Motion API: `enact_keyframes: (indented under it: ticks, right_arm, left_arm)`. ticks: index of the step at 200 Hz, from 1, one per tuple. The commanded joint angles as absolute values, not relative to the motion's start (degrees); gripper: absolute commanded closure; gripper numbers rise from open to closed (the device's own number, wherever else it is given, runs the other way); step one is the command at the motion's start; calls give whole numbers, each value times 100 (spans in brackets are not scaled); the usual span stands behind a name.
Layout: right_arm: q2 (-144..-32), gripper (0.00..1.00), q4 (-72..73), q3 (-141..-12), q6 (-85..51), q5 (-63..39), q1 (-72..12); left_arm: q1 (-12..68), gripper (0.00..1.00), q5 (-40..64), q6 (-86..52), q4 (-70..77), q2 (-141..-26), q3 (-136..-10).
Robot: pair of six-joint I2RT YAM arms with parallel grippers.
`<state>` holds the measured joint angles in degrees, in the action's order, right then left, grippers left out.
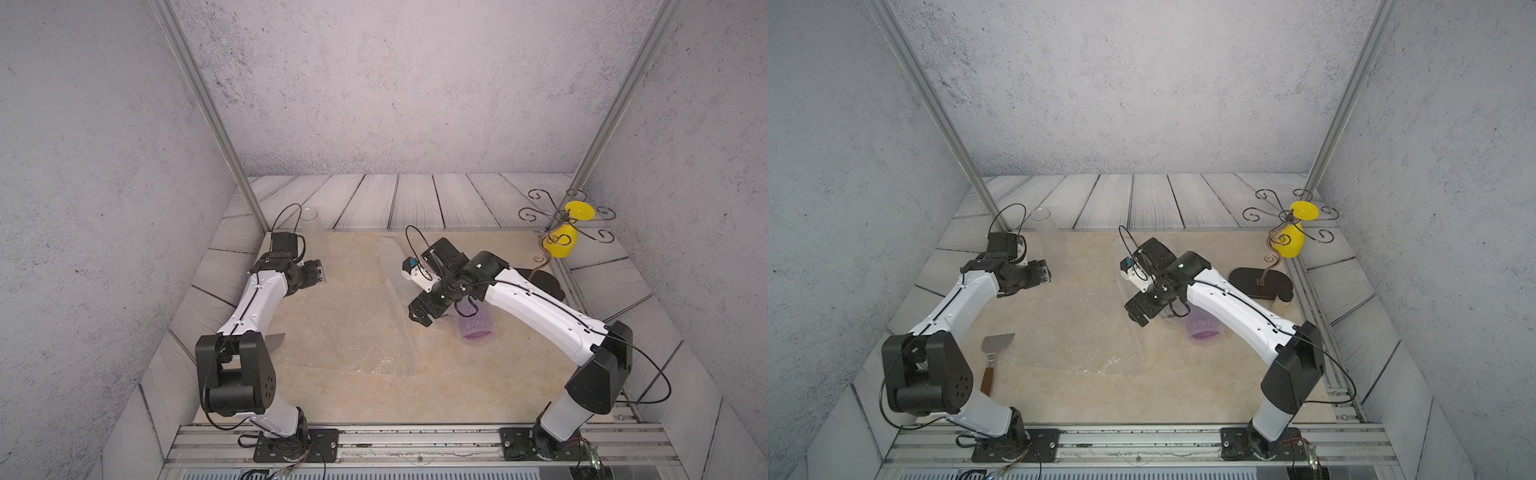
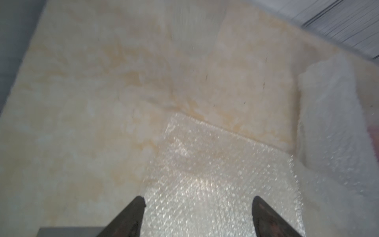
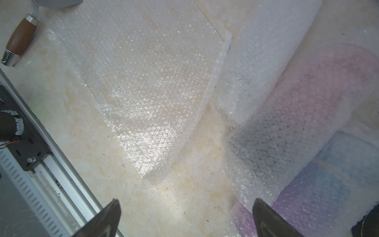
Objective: Unwrap the vase from the bubble wrap
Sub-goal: Move the bubble wrap to the center of the board.
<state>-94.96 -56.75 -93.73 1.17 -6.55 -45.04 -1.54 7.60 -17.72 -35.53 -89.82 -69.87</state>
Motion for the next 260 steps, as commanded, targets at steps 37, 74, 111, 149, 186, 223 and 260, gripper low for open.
enact_keyframes:
  ticks: [37, 74, 111, 149, 186, 223, 260]
  right_arm:
    - [-8822, 1, -5487, -9011, -13, -844, -4491]
    - [-8344, 1, -5445, -8602, -97, -741, -4494]
    - [-7982, 1, -5266, -8090, -288, -1002, -4493]
    - [-8104, 1, -5230, -8197, -288, -1245, -4492]
    - [-8082, 1, -5168, -8120, -350, -1357, -4492]
    - [-8079, 1, -5133, -8041, -364, -1349, -4491]
    - [-8140, 1, -5115, -8093, -352, -1355, -4491]
  left_arm:
    - [-223, 21, 1084, -1902, -4602, -9559, -6386]
    - [-224, 28, 423, -1699, -4735, -9754, -6513]
    - [-314, 28, -333, -1568, -4843, -9809, -6557]
    - [-489, 28, -486, -1456, -4865, -10185, -6758]
    - [-560, 27, -378, -1224, -4866, -10599, -7032]
    - [-560, 36, 23, -1212, -4821, -10758, -7013]
    - [-559, 67, 142, -1178, -4803, -10742, -6845]
